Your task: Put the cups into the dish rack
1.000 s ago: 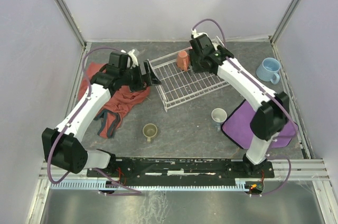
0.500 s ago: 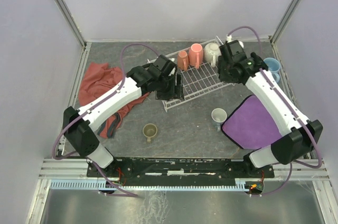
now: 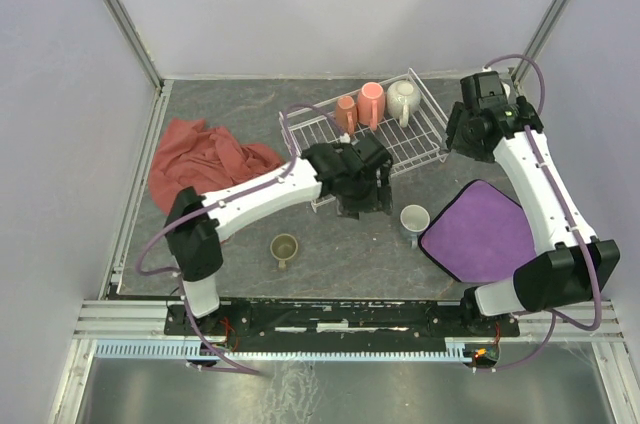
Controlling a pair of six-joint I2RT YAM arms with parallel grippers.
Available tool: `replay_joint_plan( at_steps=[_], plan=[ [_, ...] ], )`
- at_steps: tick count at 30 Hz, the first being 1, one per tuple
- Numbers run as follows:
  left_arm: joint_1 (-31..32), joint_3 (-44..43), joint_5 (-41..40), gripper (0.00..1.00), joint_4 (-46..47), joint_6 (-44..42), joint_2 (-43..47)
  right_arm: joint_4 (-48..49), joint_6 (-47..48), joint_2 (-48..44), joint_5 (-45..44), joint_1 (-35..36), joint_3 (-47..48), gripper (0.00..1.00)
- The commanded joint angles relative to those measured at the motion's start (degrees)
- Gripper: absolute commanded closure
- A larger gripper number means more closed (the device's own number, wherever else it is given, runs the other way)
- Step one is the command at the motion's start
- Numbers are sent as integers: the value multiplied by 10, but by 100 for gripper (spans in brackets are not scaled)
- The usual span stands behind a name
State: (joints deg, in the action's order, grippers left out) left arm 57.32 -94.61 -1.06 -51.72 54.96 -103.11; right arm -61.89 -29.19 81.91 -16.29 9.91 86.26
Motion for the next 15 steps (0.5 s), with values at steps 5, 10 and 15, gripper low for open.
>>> replay_joint_plan(
  at_steps=[5,10,15],
  plan=[
    [63,-20,-83,18,43,163,-49,20,6,-51,50,-47,-11,28],
    [79,-54,-111,18,46,187,-80,31,9,-72,78,-72,-26,28],
    [81,-101,-129,18,36,193,-119,44,8,-94,99,-85,-50,28]
  ],
)
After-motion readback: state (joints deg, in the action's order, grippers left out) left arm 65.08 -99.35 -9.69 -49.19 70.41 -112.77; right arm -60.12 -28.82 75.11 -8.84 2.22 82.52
